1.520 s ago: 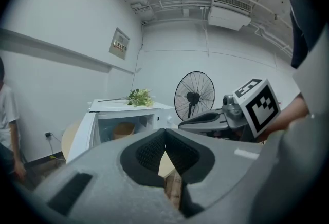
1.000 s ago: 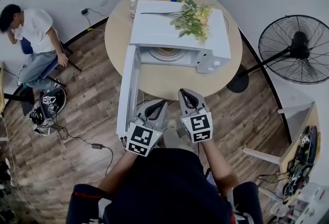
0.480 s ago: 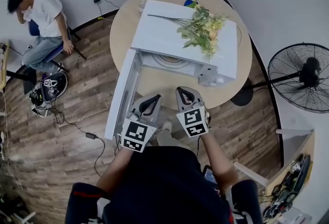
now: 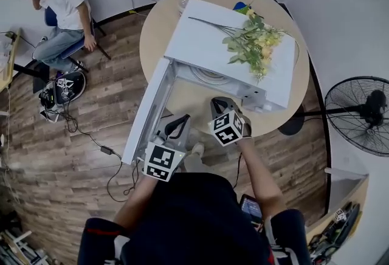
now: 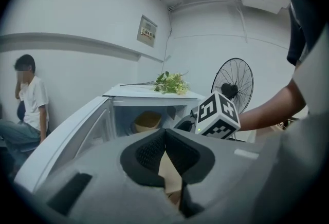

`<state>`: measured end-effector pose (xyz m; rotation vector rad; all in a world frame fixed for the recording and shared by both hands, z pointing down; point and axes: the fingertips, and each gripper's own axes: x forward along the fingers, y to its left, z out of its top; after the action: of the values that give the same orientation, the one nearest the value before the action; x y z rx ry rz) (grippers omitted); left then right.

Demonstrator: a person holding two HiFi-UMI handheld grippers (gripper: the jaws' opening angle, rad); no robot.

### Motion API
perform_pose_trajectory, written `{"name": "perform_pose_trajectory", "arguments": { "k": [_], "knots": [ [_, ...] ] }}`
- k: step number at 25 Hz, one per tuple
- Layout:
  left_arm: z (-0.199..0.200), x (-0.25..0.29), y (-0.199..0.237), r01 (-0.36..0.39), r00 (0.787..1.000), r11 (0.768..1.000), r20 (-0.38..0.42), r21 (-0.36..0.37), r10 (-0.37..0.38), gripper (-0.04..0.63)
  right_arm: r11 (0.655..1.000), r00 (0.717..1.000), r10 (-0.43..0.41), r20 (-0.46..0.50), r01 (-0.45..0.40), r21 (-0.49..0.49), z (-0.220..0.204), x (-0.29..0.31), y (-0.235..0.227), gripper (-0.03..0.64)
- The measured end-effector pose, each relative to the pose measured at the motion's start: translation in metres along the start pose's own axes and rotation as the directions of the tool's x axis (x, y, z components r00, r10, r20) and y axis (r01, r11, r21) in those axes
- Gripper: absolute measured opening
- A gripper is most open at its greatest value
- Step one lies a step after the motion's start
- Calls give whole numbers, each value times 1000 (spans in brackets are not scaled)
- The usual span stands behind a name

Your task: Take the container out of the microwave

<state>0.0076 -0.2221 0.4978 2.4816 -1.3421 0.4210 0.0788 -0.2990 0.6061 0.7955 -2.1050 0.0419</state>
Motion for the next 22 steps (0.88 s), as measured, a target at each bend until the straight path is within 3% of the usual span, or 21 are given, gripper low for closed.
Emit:
{"name": "perform_pose_trajectory", "arguments": {
  "k": [3, 6, 11, 22],
  "knots": [
    [-4, -3, 6, -21, 1000, 1000, -10, -10, 21, 14, 999, 999, 4, -33, -6, -45, 0, 18, -6, 16],
    [-8, -6, 13, -44, 999, 999, -18, -14, 43, 14, 996, 998, 23, -64, -28, -89, 3, 38, -7, 136],
    [-17, -14, 17, -63, 998, 998, -33, -24, 62, 15, 984, 997, -30, -70, 17, -179, 10, 62, -18, 238],
    [-26, -17, 19, -66, 996, 998, -65, -12, 65, 14, 954, 991, -114, -75, 88, -288, 19, 95, -42, 289]
  ]
}}
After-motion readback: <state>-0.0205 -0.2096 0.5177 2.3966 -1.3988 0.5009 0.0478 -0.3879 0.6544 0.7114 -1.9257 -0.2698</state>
